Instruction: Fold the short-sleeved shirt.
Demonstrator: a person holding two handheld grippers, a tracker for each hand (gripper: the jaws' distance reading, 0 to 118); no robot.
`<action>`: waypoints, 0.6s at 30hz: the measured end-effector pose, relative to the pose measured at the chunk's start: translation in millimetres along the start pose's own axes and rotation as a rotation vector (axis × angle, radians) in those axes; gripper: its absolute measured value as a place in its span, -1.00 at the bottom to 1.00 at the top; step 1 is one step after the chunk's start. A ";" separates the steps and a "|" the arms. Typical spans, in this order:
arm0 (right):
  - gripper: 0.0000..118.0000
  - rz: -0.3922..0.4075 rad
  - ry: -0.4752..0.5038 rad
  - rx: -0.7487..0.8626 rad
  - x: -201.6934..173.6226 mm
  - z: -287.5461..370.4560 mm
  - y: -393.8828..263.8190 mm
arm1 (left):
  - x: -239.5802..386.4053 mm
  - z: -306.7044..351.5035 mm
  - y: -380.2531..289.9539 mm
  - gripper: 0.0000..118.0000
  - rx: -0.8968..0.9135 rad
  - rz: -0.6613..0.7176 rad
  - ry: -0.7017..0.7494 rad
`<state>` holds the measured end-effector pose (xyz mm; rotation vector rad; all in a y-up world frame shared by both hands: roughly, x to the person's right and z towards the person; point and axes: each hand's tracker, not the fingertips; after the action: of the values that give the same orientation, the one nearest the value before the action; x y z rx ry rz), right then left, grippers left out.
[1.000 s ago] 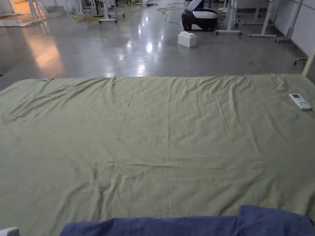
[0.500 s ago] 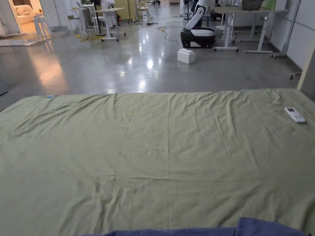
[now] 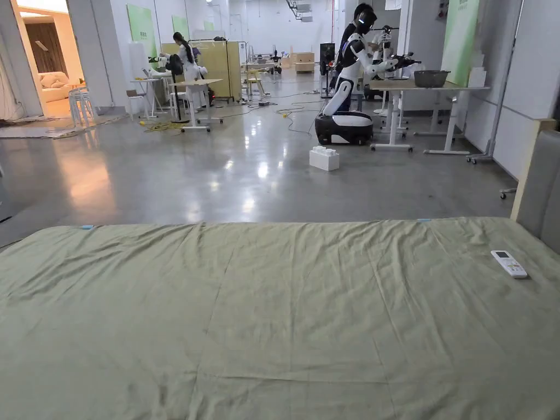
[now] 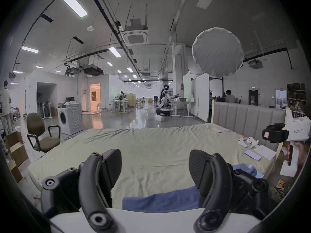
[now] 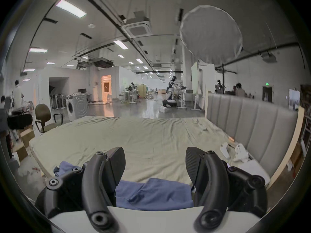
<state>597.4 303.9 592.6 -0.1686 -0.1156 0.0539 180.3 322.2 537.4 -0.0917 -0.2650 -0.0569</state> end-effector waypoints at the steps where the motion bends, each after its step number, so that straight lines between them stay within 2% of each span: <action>1: 0.26 0.008 0.005 -0.003 -3.5 0.8 0.7 | 2.7 -1.7 1.9 0.26 0.005 -0.008 -0.006; 3: -0.07 0.018 0.016 -0.002 -9.1 3.3 0.6 | 8.7 -2.9 4.7 -0.17 -0.005 -0.027 -0.005; 4: -0.27 0.027 0.020 0.000 -10.1 4.0 -1.5 | 11.9 -3.0 5.2 -0.30 -0.016 -0.047 0.010; 5: -0.50 0.030 0.023 -0.001 -11.4 5.0 -2.4 | 14.0 -2.7 5.7 -0.54 -0.016 -0.062 0.020; 6: -0.63 0.030 0.035 -0.007 -12.1 5.3 -3.4 | 13.8 -1.5 5.8 -0.82 -0.015 -0.074 0.006; 7: -0.72 0.024 0.043 -0.012 -12.8 5.6 -4.7 | 14.9 0.2 5.3 -0.92 -0.005 -0.081 0.000; 9: -0.99 0.003 0.052 -0.049 -14.6 5.4 -6.9 | 15.9 1.1 8.9 -0.99 -0.009 -0.083 -0.029; 11: -1.00 0.037 0.054 -0.031 -16.9 5.9 -4.5 | 21.2 1.1 7.5 -1.00 -0.003 -0.100 -0.020; 18: -1.00 -0.005 0.066 -0.042 -18.2 4.4 -5.3 | 15.2 -4.0 4.5 -1.00 -0.037 -0.073 -0.040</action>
<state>579.1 298.2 595.8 -0.2120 -0.0510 0.0410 196.3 325.7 537.2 -0.1199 -0.3077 -0.1330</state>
